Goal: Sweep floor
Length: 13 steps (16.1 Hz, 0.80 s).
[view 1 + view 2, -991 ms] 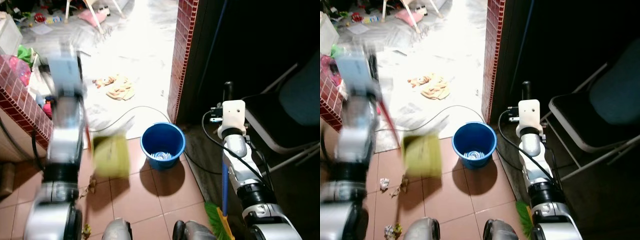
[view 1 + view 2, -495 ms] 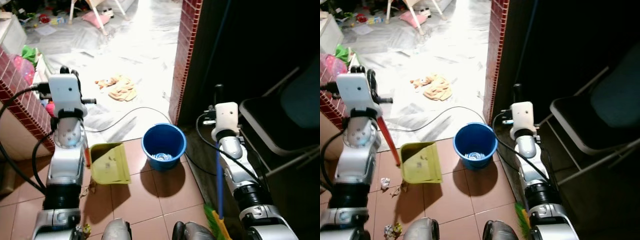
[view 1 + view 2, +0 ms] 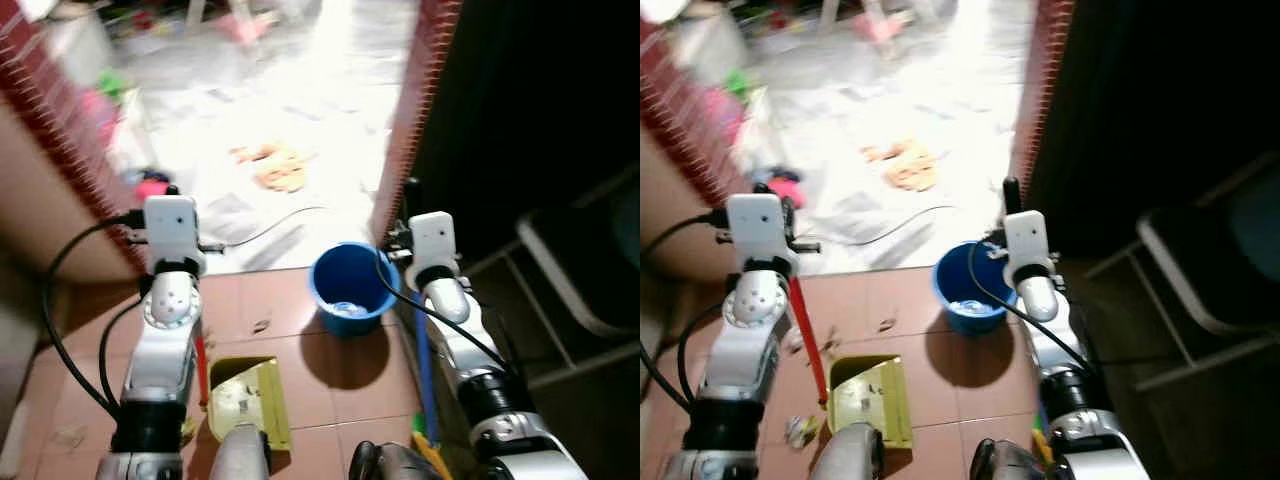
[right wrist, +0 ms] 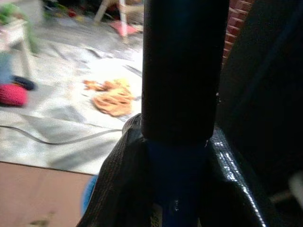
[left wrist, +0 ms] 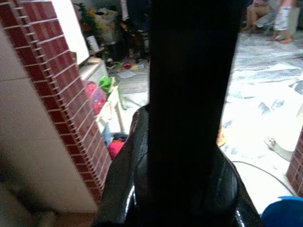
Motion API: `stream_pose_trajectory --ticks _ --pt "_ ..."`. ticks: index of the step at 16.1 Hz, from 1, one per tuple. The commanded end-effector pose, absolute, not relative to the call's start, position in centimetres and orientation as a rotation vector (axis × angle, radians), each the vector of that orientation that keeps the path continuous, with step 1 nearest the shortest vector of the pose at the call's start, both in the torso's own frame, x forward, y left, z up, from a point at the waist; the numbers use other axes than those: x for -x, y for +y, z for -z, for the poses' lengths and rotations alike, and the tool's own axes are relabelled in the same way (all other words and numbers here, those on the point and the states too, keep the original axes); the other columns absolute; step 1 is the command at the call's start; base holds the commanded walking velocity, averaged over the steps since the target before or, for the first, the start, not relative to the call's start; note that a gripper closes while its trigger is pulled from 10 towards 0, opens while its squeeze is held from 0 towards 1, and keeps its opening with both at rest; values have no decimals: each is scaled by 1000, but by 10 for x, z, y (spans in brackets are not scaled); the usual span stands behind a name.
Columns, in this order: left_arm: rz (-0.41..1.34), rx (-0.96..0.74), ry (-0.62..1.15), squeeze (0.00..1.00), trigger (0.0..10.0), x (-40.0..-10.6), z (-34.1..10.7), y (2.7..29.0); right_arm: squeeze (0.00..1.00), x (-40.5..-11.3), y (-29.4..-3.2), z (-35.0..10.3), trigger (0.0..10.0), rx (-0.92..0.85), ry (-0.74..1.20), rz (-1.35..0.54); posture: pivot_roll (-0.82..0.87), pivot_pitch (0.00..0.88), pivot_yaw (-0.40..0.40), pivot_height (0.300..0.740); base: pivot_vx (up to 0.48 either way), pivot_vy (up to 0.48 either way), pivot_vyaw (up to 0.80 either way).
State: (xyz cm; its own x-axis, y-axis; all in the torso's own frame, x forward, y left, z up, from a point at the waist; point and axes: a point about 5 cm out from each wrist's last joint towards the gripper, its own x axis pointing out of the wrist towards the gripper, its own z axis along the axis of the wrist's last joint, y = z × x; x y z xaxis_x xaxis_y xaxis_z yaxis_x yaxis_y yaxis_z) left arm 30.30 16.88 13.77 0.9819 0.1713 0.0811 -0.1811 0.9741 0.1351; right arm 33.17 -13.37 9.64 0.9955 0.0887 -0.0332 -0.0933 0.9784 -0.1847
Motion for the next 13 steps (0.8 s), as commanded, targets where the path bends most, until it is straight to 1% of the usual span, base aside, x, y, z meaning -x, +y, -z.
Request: stream_pose_trajectory --ticks 1,2,4,5,10,13 --pt "-115 -127 -157 0 10000 -302 -158 162 0 -338 -127 -111 10000 172 -33 -105 6 85 33 740 0 0 594" --pt "-130 -114 -154 0 10000 -301 -156 159 0 -338 -123 -112 10000 168 -38 -111 4 84 31 740 0 0 519" --pt "-104 -105 -145 0 10000 -300 -155 151 0 -337 -122 -110 10000 140 -32 -104 -1 79 25 740 0 0 0" --pt "-91 -78 -132 0 10000 -299 -152 147 0 -335 -123 -108 10000 128 -27 -91 -7 74 22 740 0 0 0" --pt "-15 -67 -125 0 10000 -298 -150 129 0 -331 -132 -96 10000 103 20 -47 0 72 5 740 0 0 0" --pt "-9 -63 -128 0 10000 -300 -153 127 0 -334 -133 -98 10000 104 17 -45 0 72 5 740 0 0 0"
